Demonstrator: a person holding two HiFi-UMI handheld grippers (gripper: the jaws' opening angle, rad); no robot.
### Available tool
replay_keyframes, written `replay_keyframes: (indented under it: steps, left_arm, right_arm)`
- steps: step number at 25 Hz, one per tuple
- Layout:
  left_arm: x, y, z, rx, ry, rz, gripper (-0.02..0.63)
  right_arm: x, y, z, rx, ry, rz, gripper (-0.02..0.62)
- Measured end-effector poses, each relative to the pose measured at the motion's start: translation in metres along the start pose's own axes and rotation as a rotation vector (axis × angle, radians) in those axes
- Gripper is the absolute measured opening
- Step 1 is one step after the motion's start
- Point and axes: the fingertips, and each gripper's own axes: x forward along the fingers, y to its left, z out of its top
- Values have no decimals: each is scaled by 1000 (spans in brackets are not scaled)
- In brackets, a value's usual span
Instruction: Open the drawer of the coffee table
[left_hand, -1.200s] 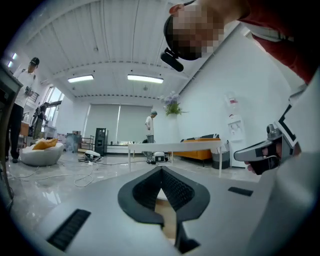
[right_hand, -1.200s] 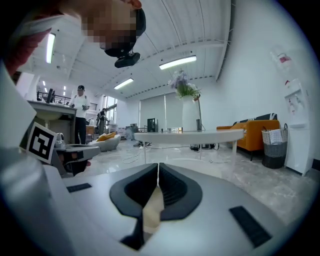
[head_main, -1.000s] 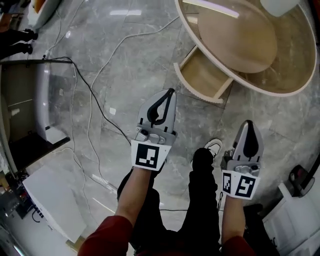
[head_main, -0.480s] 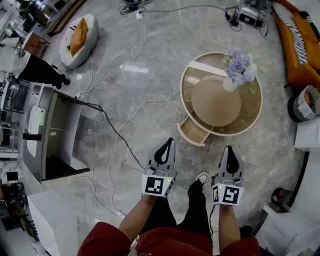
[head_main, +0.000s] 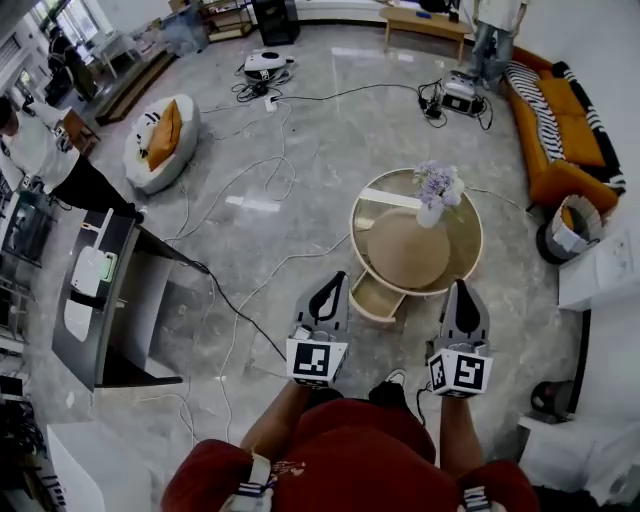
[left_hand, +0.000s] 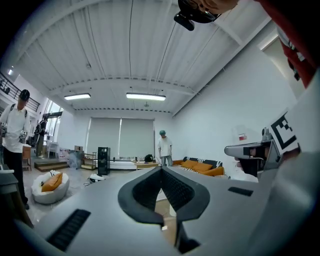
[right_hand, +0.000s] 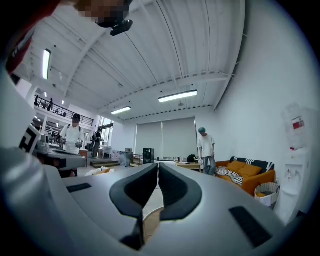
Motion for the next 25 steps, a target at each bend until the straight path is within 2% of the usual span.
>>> replay_keyframes:
  steps: [4,9,25]
  left_arm:
    - [-4,12,23,3,-21,1,14]
    - [6,7,42,27,-39,-42,14]
    - [7,-21,51,46,-57,-96,14]
  right_arm:
    - [-5,2,28,79,10,-18,23]
    - [-7,-10,50,15,-18,-55,23]
    - [-25,-30,49,-16,-30,-92,23]
